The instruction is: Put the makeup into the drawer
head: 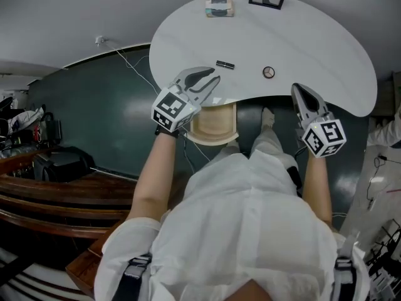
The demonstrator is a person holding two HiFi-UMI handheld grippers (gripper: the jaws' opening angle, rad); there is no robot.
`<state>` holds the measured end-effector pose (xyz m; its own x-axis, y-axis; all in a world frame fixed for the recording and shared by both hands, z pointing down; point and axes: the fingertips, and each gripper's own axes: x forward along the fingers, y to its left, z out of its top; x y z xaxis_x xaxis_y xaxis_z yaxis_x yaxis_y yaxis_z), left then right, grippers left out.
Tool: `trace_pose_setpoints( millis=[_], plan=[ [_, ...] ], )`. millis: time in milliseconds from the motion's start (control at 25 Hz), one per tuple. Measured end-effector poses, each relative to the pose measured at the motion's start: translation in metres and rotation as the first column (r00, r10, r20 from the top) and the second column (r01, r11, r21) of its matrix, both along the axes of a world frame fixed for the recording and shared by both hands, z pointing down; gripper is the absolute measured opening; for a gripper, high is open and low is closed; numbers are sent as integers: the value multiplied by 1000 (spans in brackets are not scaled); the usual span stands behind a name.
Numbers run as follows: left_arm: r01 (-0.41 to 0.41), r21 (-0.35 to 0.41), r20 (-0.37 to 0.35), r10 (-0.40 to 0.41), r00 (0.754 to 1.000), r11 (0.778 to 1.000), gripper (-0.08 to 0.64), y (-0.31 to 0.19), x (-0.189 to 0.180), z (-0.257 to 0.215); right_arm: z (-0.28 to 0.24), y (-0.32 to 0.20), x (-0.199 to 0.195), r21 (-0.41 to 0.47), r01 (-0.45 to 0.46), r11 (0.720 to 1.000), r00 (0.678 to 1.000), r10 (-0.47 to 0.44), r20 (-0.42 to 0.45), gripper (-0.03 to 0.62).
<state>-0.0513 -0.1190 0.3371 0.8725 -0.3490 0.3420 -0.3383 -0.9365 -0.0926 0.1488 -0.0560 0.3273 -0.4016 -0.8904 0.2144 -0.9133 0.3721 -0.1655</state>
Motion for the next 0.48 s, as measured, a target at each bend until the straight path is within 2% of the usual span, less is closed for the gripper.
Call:
trace_pose_setpoints(
  millis=[160, 280, 480],
  plan=[
    [-29, -45, 73, 33, 997, 999, 103, -47, 19, 37, 26, -48, 13, -52, 38, 998, 999, -38, 8, 9],
    [-66, -66, 142, 75, 987, 996, 114, -63, 26, 60, 35, -68, 15, -76, 58, 995, 998, -57, 16, 9],
    [-141, -71, 290, 155, 944, 988, 120, -81, 35, 98, 45, -89, 10, -101, 106, 989, 994, -106, 8, 9]
  ],
)
